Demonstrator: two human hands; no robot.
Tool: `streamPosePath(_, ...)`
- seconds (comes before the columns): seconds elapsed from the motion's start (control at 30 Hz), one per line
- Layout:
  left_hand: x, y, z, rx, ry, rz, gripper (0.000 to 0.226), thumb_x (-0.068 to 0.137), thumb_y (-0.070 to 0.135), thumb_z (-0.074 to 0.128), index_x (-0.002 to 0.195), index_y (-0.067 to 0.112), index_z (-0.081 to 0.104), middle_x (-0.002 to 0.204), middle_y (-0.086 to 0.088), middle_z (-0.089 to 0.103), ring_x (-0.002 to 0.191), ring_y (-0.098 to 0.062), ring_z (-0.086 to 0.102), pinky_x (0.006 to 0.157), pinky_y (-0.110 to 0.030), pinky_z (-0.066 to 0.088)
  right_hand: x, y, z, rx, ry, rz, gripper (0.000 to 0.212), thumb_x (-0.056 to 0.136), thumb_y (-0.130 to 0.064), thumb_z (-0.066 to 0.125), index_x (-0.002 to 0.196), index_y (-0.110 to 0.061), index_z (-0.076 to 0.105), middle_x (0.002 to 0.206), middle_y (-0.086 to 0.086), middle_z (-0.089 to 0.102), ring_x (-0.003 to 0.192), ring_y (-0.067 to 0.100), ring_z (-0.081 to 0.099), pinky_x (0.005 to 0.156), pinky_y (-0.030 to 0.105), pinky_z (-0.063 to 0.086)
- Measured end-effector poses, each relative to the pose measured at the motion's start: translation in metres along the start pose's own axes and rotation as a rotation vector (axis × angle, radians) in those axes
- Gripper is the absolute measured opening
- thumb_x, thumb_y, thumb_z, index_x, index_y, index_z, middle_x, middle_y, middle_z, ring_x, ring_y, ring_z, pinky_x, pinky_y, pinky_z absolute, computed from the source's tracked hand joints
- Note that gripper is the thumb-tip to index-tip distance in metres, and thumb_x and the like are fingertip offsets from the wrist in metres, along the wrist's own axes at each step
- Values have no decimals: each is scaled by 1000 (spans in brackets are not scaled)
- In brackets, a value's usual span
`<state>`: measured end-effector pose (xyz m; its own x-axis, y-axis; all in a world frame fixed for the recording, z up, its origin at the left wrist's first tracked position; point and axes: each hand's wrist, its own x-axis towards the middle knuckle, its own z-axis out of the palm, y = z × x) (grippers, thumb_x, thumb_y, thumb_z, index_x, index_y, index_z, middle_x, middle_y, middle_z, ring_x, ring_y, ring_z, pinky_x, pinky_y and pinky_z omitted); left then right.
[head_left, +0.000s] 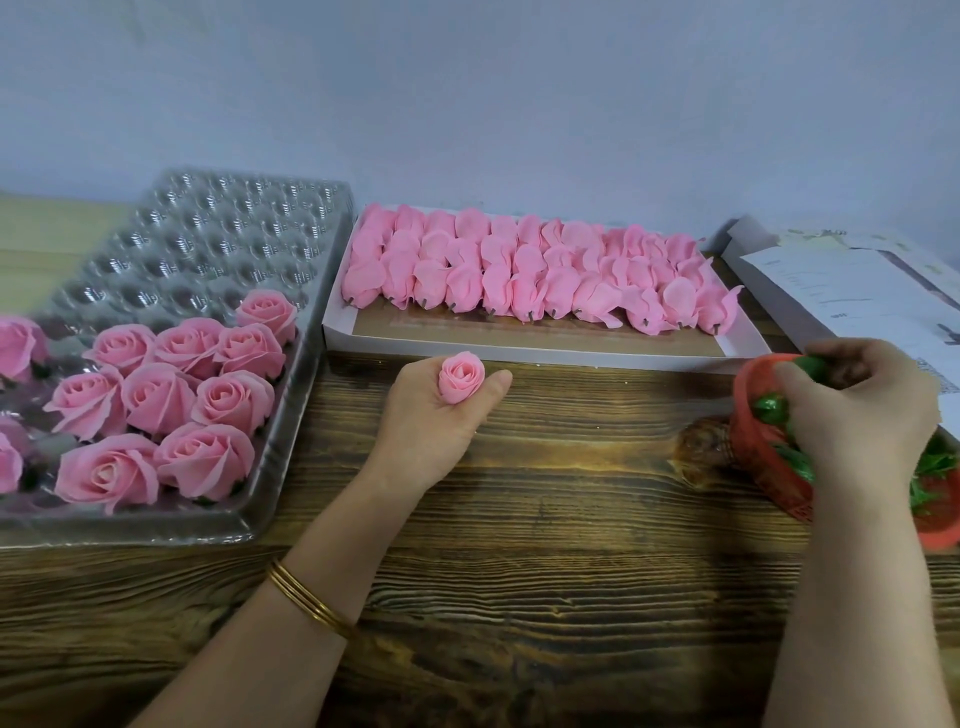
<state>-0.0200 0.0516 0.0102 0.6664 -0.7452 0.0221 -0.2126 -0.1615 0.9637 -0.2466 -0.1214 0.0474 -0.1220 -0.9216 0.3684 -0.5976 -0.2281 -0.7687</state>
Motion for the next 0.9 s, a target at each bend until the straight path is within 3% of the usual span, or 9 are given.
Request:
streamPosePath(0.17,0,0,0,-12,8,4,32,89,34,69,75,6,65,73,-11,66,67,-16,59,71,-31,52,-9,-16,7,403,-102,-56,19,79,-18,72,95,-28,69,86,-10,68,80,5,62,78,23,51)
streamPosePath(0.33,0,0,0,-5,11,5,30,89,35,69,72,10,65,68,-6,65,64,-7,57,65,-21,49,-25,-37,20,827,-439,96,26,75,4,67,94,-12,69,88,12,63,78,19,57,66,21,45)
streamPosePath(0.43,0,1,-1,2,14,5,28,90,35,69,69,17,64,64,1,64,65,-7,59,67,-21,50,-38,-47,30,973,-591,148,32,62,5,72,91,-7,67,78,6,64,70,13,58,66,18,50)
streamPosePath(0.6,0,0,-1,-33,0,14,25,89,34,69,70,18,66,58,9,66,57,0,61,60,-12,49,-54,-56,45,1052,-758,275,32,60,2,71,91,-4,67,73,3,67,72,14,60,66,17,51)
streamPosePath(0.8,2,1,-4,-252,-3,-28,23,90,28,69,72,14,69,62,6,68,59,-1,61,58,-13,48,-74,-64,59,1111,-871,468,21,66,-3,71,86,1,67,78,9,65,72,13,62,61,15,51)
streamPosePath(0.9,5,2,-5,-378,-14,-84,24,90,31,69,72,16,71,67,5,69,67,-5,62,66,-20,50,-82,-68,64,1124,-889,576,22,67,-5,71,88,2,66,83,11,65,78,15,66,61,16,54)
